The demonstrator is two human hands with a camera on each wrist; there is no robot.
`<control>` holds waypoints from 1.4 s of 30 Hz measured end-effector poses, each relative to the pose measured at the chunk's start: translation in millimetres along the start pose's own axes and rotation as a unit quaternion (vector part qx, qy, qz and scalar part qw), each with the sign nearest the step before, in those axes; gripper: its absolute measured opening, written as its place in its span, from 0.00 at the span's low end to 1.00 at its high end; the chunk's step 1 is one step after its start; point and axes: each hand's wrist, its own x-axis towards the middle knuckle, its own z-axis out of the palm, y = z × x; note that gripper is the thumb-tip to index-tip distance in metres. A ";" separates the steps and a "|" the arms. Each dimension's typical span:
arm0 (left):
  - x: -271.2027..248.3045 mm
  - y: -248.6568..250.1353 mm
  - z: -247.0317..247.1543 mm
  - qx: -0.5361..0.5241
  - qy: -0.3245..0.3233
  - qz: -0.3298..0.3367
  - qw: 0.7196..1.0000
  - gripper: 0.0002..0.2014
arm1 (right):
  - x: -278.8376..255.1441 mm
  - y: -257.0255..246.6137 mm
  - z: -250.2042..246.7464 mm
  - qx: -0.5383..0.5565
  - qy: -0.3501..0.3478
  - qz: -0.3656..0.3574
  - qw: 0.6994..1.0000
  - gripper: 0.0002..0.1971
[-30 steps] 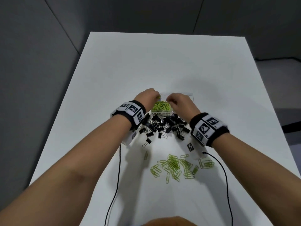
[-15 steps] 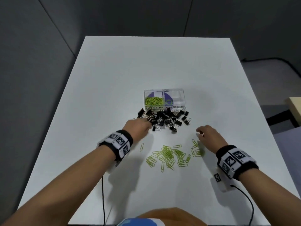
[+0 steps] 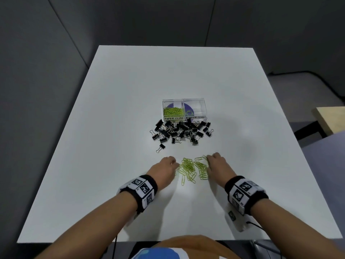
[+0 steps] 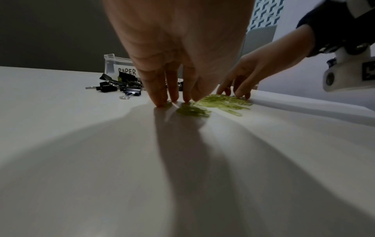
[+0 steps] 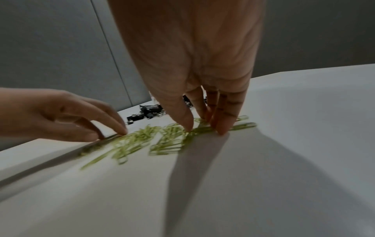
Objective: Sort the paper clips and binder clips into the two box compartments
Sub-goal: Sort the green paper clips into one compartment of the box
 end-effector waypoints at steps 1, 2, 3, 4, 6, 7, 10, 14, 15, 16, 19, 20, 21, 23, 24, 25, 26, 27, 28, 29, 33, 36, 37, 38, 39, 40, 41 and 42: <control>-1.1 2.5 0.1 -0.016 -0.003 0.007 1.000 0.21 | -0.9 -4.1 1.3 0.008 -0.007 -0.013 1.000 0.14; -2.5 4.1 -1.0 -0.024 -0.010 0.008 1.000 0.21 | -2.0 -6.6 1.0 0.017 -0.015 -0.019 1.000 0.14; -4.5 4.2 -2.1 -0.023 -0.015 0.004 1.000 0.23 | -3.5 -7.2 -0.5 0.022 -0.020 -0.020 0.999 0.14; -6.8 3.0 -3.4 -0.016 -0.023 -0.007 1.000 0.25 | -5.1 -6.2 -2.5 0.021 -0.030 -0.015 0.999 0.16; -11.1 -2.7 -3.4 0.000 -0.039 -0.026 0.999 0.32 | -8.6 0.1 -4.6 0.002 -0.059 -0.005 0.998 0.28; -12.7 -5.8 -2.0 0.002 -0.047 -0.038 0.998 0.34 | -10.4 3.5 -4.0 -0.008 -0.071 -0.003 0.997 0.33; -13.7 -7.1 1.2 -0.030 -0.042 -0.069 0.996 0.31 | -13.6 4.6 4.5 -0.001 -0.059 -0.008 0.998 0.33; -0.8 3.7 0.0 -0.068 -0.011 -0.059 0.996 0.22 | -6.1 -13.0 13.1 0.024 -0.019 -0.032 0.999 0.21; 2.5 5.8 -0.8 -0.069 -0.009 -0.053 0.996 0.20 | -4.1 -16.8 13.0 0.027 -0.016 -0.040 0.999 0.20; 5.4 7.2 -2.0 -0.067 -0.009 -0.050 0.996 0.20 | -2.5 -18.8 11.4 0.028 -0.009 -0.045 0.999 0.21; 9.7 5.3 -5.3 -0.044 -0.010 -0.038 0.998 0.27 | 1.1 -7.3 1.3 0.012 0.048 -0.033 0.998 0.20; 10.5 3.9 -5.4 -0.026 -0.013 -0.026 0.999 0.31 | 0.9 0.6 -2.6 -0.011 0.062 -0.018 0.998 0.19; 11.1 2.8 -4.7 -0.004 -0.017 -0.010 1.000 0.34 | 0.1 9.3 -5.5 -0.040 0.060 0.003 0.997 0.18; 13.0 4.3 -1.8 0.033 -0.032 0.017 0.999 0.39 | -3.1 23.2 -9.4 -0.081 0.032 0.056 0.995 0.16; 14.0 6.2 0.4 0.043 -0.037 0.024 0.998 0.40 | -4.6 26.4 -9.6 -0.083 0.017 0.075 0.994 0.15; 15.0 8.7 2.8 0.048 -0.038 0.029 0.998 0.40 | -5.4 26.9 -8.3 -0.078 0.009 0.085 0.993 0.14; 15.9 11.5 4.9 0.051 -0.034 0.034 0.998 0.40 | -5.9 24.9 -6.2 -0.070 0.008 0.088 0.994 0.13; 16.5 14.3 7.0 0.053 -0.028 0.038 0.997 0.38 | -5.8 21.4 -2.8 -0.060 0.012 0.087 0.994 0.12; 17.3 16.7 8.0 0.055 -0.024 0.041 0.997 0.36 | -5.8 16.3 0.7 -0.050 0.016 0.080 0.995 0.11; 18.1 18.4 8.1 0.057 -0.019 0.043 0.997 0.33 | -4.7 10.7 4.1 -0.040 0.018 0.069 0.997 0.10; 19.6 14.7 4.4 0.062 -0.008 0.046 0.997 0.24 | -0.1 -11.7 9.0 0.000 0.001 0.013 1.000 0.06; 15.4 4.6 1.7 0.054 -0.005 0.049 0.997 0.25 | 0.3 -12.5 4.8 0.011 0.054 -0.013 0.998 0.11; 14.0 1.8 2.1 0.050 -0.003 0.053 0.997 0.26 | 0.1 -7.8 3.0 0.003 0.086 -0.020 0.996 0.14; 13.0 0.0 2.5 0.048 -0.004 0.058 0.997 0.29 | 0.1 -0.9 1.4 -0.016 0.105 -0.019 0.994 0.18; 12.9 -0.3 3.5 0.047 -0.008 0.060 0.997 0.31 | 0.6 7.5 0.5 -0.040 0.104 -0.006 0.994 0.21; 13.4 0.8 4.4 0.048 -0.013 0.060 0.997 0.34 | 0.4 15.1 -0.1 -0.066 0.088 0.010 0.994 0.23; 14.8 2.8 5.5 0.049 -0.018 0.059 0.997 0.36 | -0.4 20.0 -0.5 -0.091 0.070 0.020 0.993 0.24; 16.6 5.6 6.5 0.052 -0.023 0.058 0.997 0.37 | -2.2 21.5 0.5 -0.111 0.058 0.019 0.992 0.24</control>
